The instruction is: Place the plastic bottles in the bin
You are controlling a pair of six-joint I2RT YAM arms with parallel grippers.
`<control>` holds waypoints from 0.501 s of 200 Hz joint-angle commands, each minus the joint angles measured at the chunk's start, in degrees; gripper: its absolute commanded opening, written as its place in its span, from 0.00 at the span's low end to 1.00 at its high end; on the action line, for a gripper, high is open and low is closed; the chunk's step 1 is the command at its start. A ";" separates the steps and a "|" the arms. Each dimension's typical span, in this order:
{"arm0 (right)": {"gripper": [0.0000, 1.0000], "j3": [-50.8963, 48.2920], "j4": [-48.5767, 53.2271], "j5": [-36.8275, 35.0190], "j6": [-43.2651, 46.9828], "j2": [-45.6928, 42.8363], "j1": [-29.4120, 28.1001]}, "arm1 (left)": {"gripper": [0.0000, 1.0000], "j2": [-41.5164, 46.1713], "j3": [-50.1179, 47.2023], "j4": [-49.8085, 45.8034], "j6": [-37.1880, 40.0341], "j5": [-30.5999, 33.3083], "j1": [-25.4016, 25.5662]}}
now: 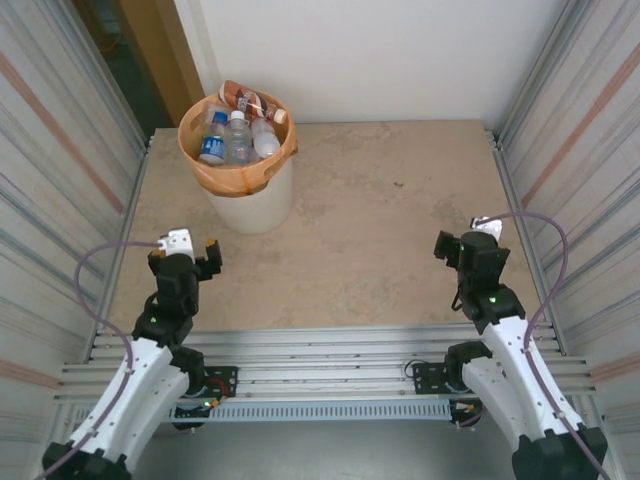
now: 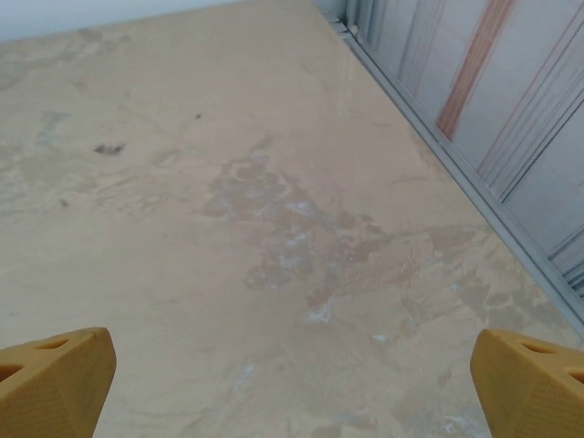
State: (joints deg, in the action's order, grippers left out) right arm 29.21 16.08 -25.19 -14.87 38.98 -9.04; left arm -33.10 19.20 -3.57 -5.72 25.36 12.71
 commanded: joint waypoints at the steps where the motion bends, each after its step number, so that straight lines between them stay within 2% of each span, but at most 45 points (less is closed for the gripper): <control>1: 0.98 -3.71 -12.09 5.55 2.92 3.12 3.60 | 0.99 -3.19 -2.74 13.11 3.44 -11.60 -5.89; 31: 0.98 -7.30 -25.56 10.78 2.92 13.74 7.62 | 0.99 -11.62 -5.44 25.65 7.86 -15.19 -8.16; 62: 0.98 -8.06 -38.18 14.29 5.37 24.18 8.00 | 0.99 -20.97 -6.39 36.79 9.82 -18.93 -8.56; 100: 0.98 -7.59 -48.29 17.86 7.48 33.04 8.75 | 0.99 -32.35 -5.77 46.73 9.71 -22.14 -10.16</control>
State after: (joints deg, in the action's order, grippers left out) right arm 21.37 -20.36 -10.96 -10.11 68.27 -1.06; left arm -60.77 13.28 31.83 2.63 7.18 4.01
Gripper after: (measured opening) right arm 0.980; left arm 0.986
